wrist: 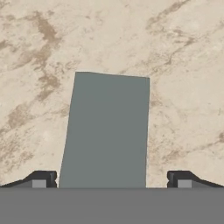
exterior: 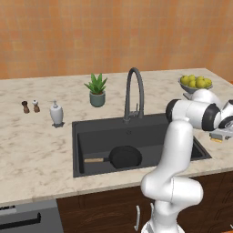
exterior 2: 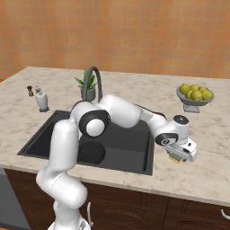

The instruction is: Pick the pan and sponge and place them into the sink. Then turn on the water.

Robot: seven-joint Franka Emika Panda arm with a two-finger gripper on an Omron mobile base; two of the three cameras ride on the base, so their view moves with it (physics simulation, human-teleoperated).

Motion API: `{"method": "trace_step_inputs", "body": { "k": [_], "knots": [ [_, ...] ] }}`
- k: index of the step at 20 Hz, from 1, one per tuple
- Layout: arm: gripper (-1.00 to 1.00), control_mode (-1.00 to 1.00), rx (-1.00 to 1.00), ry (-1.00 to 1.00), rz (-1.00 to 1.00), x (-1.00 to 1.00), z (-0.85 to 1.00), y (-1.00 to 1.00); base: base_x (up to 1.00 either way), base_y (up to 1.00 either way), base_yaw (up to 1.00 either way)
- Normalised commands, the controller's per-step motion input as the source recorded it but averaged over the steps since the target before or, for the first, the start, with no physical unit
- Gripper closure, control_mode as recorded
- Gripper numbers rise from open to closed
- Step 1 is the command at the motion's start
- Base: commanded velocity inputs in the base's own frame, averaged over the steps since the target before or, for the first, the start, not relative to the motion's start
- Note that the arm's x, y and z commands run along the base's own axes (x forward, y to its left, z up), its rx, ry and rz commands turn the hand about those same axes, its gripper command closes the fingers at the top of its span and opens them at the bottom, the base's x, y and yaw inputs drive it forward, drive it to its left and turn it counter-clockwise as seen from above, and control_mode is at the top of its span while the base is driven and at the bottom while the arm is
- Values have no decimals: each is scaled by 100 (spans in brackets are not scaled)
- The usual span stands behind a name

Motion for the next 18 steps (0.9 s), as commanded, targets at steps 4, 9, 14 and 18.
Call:
{"method": "trace_step_inputs", "body": {
  "k": [4, 9, 14, 18],
  "knots": [
    [-100, -100, 0, 0, 0, 14, -7, -1, 0, 0, 0],
    [-100, -100, 0, 0, 0, 11, -1, 0, 0, 0, 0],
    [-100, -100, 0, 0, 0, 8, -9, 0, 0, 0, 0],
    [-100, -100, 0, 0, 0, 8, -16, 0, 0, 0, 0]
  ]
}}
